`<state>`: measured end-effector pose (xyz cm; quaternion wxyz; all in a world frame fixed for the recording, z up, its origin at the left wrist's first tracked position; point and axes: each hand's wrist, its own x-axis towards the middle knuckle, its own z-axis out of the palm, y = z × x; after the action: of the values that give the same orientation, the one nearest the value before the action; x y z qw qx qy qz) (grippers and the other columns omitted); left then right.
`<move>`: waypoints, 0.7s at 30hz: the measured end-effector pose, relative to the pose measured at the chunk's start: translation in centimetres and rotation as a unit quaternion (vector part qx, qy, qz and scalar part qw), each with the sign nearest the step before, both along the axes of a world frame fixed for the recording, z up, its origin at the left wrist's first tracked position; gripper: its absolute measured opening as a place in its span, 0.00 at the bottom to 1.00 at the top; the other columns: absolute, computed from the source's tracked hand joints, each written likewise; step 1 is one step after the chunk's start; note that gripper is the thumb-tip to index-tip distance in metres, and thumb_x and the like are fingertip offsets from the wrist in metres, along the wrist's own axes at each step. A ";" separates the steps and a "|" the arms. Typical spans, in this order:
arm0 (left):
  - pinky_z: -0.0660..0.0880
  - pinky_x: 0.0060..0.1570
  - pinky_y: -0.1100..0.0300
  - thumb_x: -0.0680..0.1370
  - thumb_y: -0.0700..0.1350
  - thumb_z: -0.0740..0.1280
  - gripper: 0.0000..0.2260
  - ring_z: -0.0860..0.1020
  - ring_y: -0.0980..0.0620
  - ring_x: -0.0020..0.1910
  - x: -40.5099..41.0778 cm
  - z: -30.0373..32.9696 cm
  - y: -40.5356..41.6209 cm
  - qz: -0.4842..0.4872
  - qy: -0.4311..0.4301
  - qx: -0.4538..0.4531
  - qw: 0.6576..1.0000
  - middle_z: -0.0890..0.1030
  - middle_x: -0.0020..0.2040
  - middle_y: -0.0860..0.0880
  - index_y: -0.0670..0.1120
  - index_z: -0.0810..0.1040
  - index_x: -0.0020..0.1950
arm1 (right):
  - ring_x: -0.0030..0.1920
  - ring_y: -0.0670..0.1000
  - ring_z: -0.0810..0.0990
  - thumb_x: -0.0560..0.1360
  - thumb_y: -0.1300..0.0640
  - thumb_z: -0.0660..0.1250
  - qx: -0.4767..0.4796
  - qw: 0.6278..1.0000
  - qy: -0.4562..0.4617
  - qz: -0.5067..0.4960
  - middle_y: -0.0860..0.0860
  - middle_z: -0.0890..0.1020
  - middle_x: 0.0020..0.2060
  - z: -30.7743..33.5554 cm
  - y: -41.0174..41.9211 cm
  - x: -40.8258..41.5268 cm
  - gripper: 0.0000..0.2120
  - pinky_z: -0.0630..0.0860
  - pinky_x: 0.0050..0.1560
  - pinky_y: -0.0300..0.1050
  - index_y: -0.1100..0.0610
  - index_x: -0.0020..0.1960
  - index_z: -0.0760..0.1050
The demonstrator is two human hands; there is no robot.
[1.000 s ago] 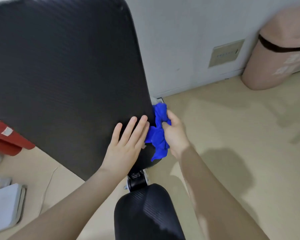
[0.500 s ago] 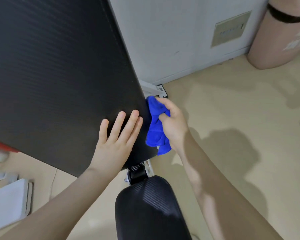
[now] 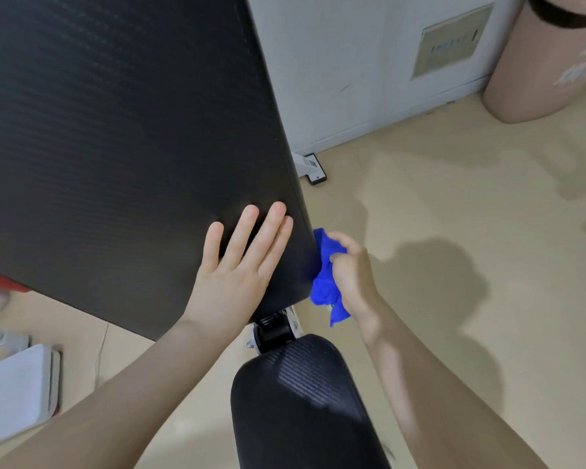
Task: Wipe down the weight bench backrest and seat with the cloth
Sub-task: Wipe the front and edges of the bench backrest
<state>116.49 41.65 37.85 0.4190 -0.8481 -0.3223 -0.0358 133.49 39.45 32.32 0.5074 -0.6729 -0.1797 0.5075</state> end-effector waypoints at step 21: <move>0.48 0.68 0.45 0.77 0.39 0.56 0.25 0.56 0.41 0.72 -1.6 1.3 -0.1 -0.088 -0.013 -0.057 0.994 0.56 0.77 0.45 0.44 0.58 0.75 | 0.41 0.55 0.79 0.79 0.63 0.53 -0.097 0.923 0.328 -0.178 0.56 0.79 0.44 -6.4 -2.2 -7.7 0.11 0.77 0.39 0.48 0.57 0.50 0.73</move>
<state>114.87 41.57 39.15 0.3605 -0.8952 -0.2537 -0.0650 125.79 37.23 25.88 0.5518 -0.5356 0.1694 0.6164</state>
